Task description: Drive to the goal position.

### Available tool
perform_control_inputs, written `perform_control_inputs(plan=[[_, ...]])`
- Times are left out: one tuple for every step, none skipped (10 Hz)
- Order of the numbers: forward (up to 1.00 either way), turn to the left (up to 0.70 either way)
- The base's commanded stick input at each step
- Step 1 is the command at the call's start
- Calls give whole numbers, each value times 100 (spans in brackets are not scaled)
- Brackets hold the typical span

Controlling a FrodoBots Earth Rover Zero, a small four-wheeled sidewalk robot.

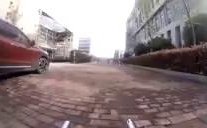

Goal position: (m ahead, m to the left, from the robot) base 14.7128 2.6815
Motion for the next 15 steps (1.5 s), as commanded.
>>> perform_control_inputs(plan=[[70, -13], [70, -6], [70, 0], [70, 0], [70, 0], [70, 0], [70, 0], [70, -2], [70, -13], [70, -14], [70, -14], [70, -14], [70, -14], [70, -14], [70, -14]])
